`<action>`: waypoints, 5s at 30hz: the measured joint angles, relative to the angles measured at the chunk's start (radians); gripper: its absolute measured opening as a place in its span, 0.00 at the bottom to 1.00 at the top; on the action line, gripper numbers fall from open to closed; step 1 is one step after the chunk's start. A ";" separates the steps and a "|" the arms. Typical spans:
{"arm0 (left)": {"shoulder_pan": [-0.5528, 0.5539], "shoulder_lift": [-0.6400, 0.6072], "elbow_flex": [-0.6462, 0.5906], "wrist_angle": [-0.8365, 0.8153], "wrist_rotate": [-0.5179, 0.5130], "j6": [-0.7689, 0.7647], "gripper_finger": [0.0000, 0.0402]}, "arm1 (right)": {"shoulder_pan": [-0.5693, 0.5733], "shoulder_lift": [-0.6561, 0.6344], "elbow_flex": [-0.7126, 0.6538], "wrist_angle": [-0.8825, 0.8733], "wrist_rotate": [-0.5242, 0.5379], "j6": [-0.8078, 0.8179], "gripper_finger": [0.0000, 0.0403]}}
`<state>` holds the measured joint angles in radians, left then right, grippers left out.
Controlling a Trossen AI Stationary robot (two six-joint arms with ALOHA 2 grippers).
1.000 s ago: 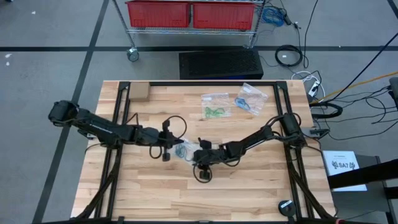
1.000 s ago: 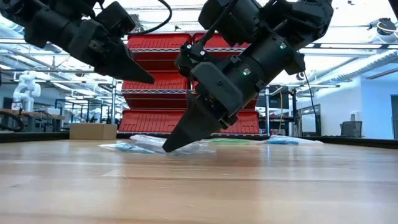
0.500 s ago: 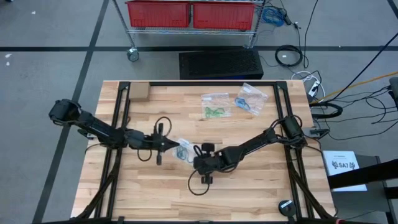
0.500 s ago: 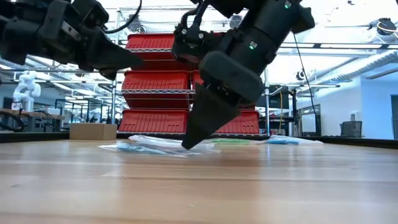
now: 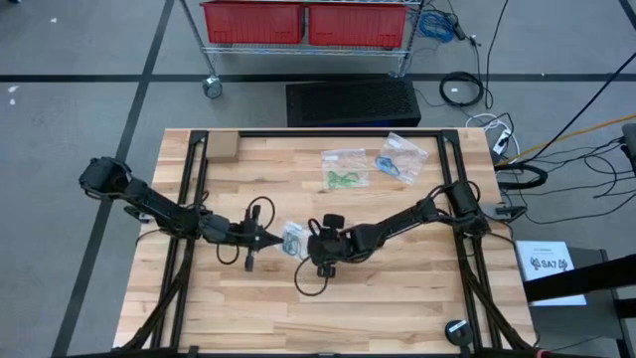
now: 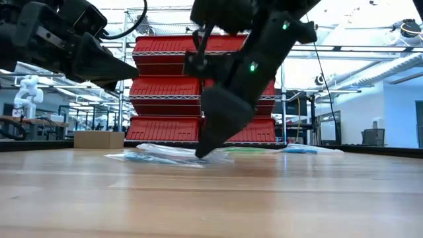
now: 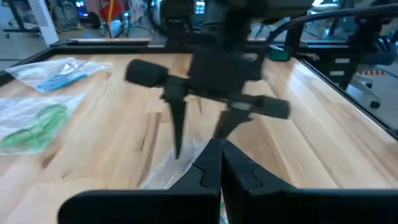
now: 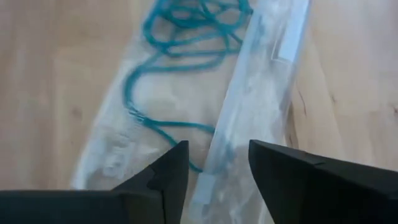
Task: Sort rubber bands
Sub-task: Move the transparent zip bags to the center of the table
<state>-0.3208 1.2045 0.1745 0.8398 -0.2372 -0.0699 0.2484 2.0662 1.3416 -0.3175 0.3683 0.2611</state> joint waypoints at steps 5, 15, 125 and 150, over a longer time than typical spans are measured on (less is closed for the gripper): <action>-0.008 0.000 0.000 -0.012 -0.006 0.025 0.00 | -0.018 0.023 0.001 0.001 -0.003 -0.030 0.36; -0.007 0.000 0.001 -0.012 -0.007 0.032 0.00 | -0.018 0.018 0.000 -0.003 0.000 -0.112 0.02; 0.248 -0.021 0.045 -0.511 0.100 -0.004 0.00 | -0.383 -0.509 -0.476 -0.254 0.288 0.352 0.00; 0.248 -0.028 0.048 -0.437 0.103 -0.083 0.00 | -0.607 -0.496 -0.819 0.250 0.057 0.276 0.00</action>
<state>-0.0727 1.1763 0.2222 0.4023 -0.1345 -0.1528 -0.3582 1.5704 0.5224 -0.0680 0.4248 0.5367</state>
